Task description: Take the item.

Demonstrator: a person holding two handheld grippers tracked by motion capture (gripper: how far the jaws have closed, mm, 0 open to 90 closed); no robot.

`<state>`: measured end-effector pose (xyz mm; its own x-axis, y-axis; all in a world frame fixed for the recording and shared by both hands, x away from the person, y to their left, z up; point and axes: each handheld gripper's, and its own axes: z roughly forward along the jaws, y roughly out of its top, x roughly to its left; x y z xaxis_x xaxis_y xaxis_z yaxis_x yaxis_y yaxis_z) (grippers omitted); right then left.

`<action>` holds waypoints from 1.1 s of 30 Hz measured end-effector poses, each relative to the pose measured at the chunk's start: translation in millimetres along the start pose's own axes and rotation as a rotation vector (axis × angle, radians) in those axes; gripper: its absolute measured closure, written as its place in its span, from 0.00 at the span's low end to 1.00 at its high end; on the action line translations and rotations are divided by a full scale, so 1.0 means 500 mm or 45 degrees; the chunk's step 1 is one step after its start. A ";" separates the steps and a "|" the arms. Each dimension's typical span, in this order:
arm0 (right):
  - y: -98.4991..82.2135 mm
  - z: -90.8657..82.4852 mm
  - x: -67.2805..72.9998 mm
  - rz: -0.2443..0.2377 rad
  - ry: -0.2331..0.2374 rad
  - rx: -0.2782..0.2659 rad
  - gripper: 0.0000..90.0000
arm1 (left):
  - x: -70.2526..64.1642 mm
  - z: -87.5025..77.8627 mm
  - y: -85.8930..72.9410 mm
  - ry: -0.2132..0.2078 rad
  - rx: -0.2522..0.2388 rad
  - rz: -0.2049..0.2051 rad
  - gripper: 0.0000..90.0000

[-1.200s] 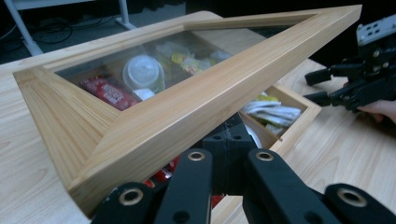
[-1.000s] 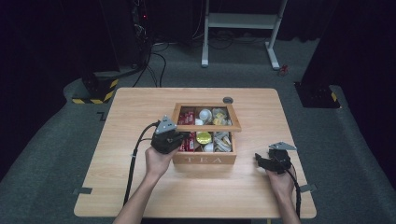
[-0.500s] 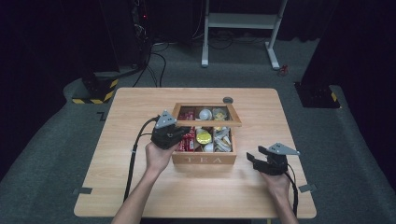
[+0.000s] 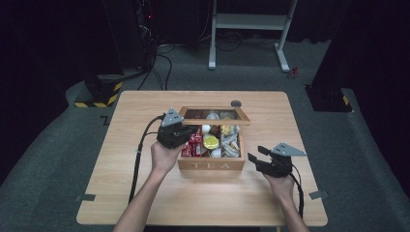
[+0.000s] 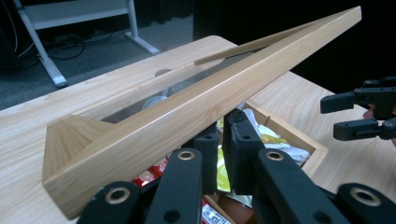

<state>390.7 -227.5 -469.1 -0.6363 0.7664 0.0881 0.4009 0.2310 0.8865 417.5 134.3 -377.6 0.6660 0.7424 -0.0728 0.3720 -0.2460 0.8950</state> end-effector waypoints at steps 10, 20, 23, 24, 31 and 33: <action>0.035 0.028 0.028 -0.075 0.046 0.018 0.46 | 0.006 0.003 0.015 0.018 0.010 0.002 0.92; 0.064 0.057 0.050 -0.121 0.046 0.029 0.44 | 0.008 0.006 0.032 0.022 0.005 -0.002 0.86; 0.076 0.073 0.060 -0.141 0.065 0.051 0.43 | 0.007 0.007 0.039 0.028 0.006 -0.003 0.83; 0.077 0.076 0.062 -0.144 0.069 0.055 0.43 | 0.008 0.007 0.041 0.026 0.003 -0.008 0.83; 0.095 0.102 0.085 -0.195 0.098 0.076 0.40 | 0.011 0.009 0.048 0.026 0.002 -0.012 0.82; 0.101 0.110 0.091 -0.207 0.102 0.086 0.39 | 0.012 0.010 0.052 0.027 0.000 -0.015 0.81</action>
<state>418.3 -147.7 -445.4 -0.7456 0.6662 -0.0154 0.3303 0.3895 0.8597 434.5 129.4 -356.8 0.6476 0.7584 -0.0740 0.3796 -0.2369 0.8943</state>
